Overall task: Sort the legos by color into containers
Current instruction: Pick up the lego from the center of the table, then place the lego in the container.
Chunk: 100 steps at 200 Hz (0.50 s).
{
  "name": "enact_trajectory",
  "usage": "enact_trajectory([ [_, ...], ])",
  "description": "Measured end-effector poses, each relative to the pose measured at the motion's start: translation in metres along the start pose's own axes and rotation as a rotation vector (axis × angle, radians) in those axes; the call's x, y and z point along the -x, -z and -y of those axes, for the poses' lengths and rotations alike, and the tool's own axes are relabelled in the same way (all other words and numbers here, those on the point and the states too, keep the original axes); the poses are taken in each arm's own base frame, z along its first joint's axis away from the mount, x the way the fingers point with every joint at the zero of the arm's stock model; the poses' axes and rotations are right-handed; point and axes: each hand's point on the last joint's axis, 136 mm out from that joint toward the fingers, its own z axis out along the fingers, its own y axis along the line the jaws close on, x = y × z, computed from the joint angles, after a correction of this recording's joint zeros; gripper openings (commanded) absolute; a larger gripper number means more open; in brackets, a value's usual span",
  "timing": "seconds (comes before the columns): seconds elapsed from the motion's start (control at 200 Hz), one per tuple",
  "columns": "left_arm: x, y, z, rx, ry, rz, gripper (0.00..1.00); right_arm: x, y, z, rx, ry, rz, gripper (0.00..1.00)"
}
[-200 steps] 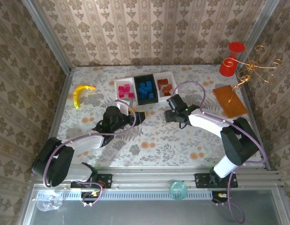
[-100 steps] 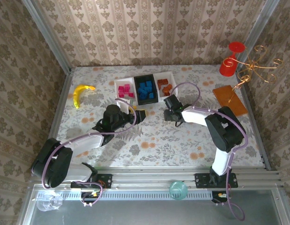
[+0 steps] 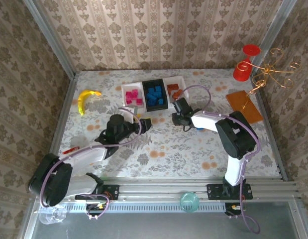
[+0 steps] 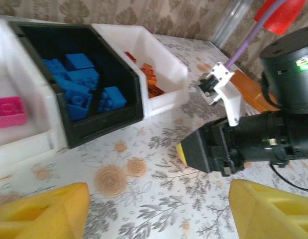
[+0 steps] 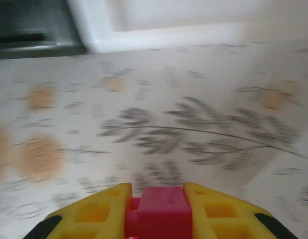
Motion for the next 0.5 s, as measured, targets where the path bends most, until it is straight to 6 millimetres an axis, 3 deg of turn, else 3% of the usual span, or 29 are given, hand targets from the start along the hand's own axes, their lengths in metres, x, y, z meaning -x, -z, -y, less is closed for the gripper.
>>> enact_trajectory([
  [0.095,0.0,0.018,-0.036,0.098,0.033,0.028,0.77,0.017,0.011,-0.045,0.116,0.036,0.043,0.25],
  [0.19,0.002,0.039,-0.068,0.193,0.071,0.07,0.8,0.048,0.029,-0.095,0.243,0.066,0.124,0.25],
  [0.34,0.016,0.058,-0.08,0.235,0.095,0.128,0.82,0.099,0.048,-0.156,0.392,0.086,0.248,0.26],
  [0.5,0.019,0.066,-0.089,0.261,0.123,0.139,0.82,0.133,0.028,-0.185,0.441,0.073,0.295,0.29],
])
